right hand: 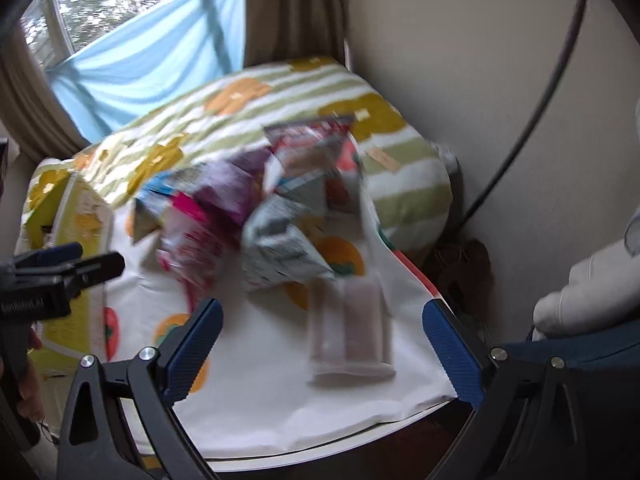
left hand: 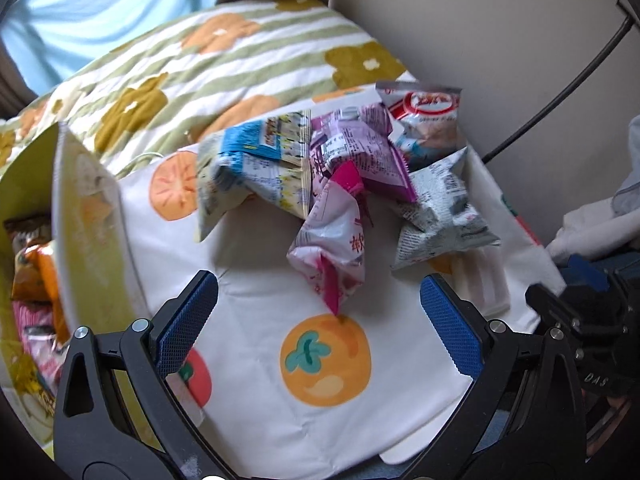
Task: Organize snacks
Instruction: 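Grasp the pink-and-white bag with the left tool while the right tool grasps the white translucent pack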
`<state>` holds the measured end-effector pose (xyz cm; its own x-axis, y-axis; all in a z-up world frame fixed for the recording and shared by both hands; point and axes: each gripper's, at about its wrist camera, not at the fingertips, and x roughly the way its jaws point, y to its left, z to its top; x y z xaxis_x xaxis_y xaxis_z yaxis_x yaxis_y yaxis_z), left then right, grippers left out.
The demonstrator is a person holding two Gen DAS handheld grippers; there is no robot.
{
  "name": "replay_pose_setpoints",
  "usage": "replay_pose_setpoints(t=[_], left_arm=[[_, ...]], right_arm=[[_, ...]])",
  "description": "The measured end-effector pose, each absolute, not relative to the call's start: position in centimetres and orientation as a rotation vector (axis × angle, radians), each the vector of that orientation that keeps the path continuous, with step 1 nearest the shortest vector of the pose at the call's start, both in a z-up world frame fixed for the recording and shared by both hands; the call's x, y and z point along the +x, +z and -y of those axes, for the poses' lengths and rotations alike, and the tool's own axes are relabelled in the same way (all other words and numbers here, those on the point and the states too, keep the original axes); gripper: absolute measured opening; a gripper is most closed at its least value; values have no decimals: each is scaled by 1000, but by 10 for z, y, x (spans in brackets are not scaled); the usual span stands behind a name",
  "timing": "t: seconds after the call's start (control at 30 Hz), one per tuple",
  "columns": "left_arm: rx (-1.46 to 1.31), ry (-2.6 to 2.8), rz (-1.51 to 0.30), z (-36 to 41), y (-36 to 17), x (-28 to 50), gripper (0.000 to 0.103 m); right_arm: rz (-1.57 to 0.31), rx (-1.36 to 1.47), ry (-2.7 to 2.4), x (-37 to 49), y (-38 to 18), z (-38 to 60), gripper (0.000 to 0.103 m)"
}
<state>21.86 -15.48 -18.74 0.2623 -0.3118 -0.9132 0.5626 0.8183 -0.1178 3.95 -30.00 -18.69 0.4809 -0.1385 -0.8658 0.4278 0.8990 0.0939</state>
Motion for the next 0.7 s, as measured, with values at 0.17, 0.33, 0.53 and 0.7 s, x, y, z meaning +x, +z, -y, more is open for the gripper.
replay_pose_setpoints(t=[0.17,0.33,0.53,0.7], left_arm=[[312,-611,-1177,173,-213,235,100],[344,-628,-1197,189,-242,248,100],[391,-667,-1194,203,-262,250,97],[404,-683,-1211,207,-273,250,76]], right_arm=[[-1085,380,-341,49,-228,313,100],[-1121,351,-349,59,-261,312,99],[-1135,365,-353,60,-281,309,99],[-1146,356,-372,61,-287,310,99]])
